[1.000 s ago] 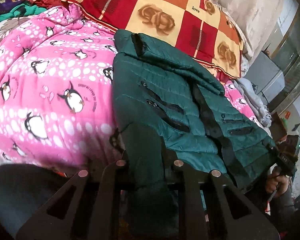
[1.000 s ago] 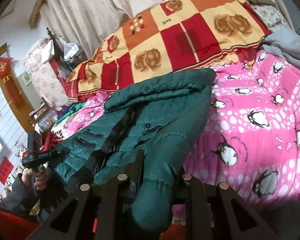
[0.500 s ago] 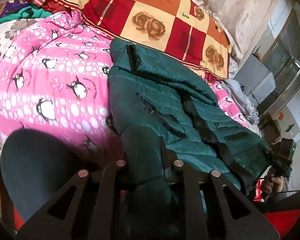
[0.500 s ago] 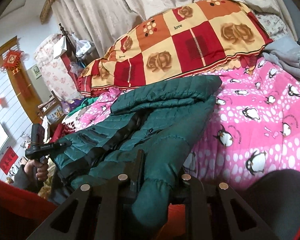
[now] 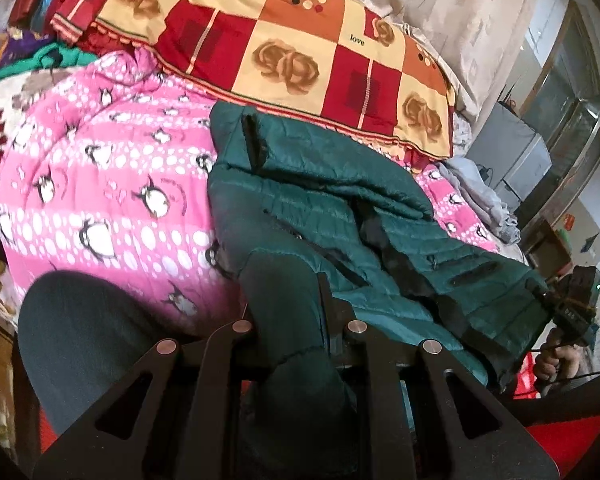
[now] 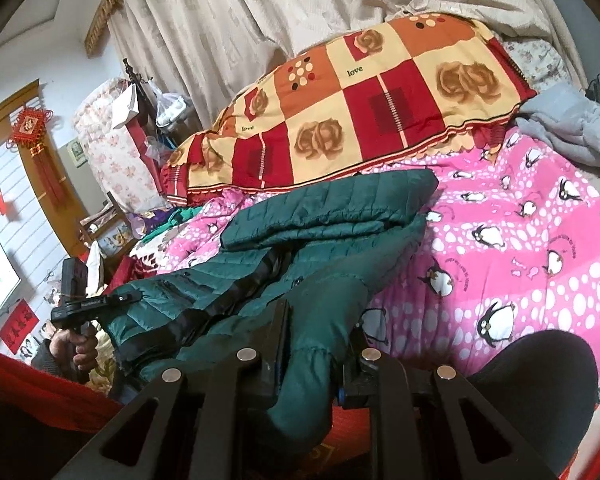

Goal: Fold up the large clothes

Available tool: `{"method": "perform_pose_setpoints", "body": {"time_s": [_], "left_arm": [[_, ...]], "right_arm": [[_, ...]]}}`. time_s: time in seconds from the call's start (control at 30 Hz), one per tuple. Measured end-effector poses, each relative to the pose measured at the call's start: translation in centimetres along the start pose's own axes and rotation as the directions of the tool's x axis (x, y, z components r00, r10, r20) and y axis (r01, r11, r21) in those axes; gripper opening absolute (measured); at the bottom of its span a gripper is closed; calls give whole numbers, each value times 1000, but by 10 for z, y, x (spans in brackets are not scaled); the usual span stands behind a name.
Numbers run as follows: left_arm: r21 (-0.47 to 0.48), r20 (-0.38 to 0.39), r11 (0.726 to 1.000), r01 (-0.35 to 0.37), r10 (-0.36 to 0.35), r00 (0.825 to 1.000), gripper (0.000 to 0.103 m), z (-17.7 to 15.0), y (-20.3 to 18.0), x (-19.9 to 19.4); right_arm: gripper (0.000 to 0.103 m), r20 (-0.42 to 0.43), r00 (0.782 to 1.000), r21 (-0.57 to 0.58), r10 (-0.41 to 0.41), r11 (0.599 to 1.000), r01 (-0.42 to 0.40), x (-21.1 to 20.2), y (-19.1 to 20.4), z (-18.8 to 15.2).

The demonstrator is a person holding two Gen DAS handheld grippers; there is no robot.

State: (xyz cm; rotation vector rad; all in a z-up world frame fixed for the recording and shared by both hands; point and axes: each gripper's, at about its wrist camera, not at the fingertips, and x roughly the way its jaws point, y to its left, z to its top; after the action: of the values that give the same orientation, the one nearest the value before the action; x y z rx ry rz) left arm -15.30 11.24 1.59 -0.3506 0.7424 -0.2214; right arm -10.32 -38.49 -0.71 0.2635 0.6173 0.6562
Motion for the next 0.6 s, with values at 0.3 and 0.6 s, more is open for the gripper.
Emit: {"method": "perform_pose_setpoints", "body": {"time_s": [0.3,0.6], "left_arm": [[113,74,980,-165,157,985,14,13,-22,17],[-36,142,995,-92,96,985,14,52,-3,25]], "right_arm": [[16,31,993,-49,-114,992,115,19,14,23],[16,69,969,32,-238,971,237,36,-3,54]]}}
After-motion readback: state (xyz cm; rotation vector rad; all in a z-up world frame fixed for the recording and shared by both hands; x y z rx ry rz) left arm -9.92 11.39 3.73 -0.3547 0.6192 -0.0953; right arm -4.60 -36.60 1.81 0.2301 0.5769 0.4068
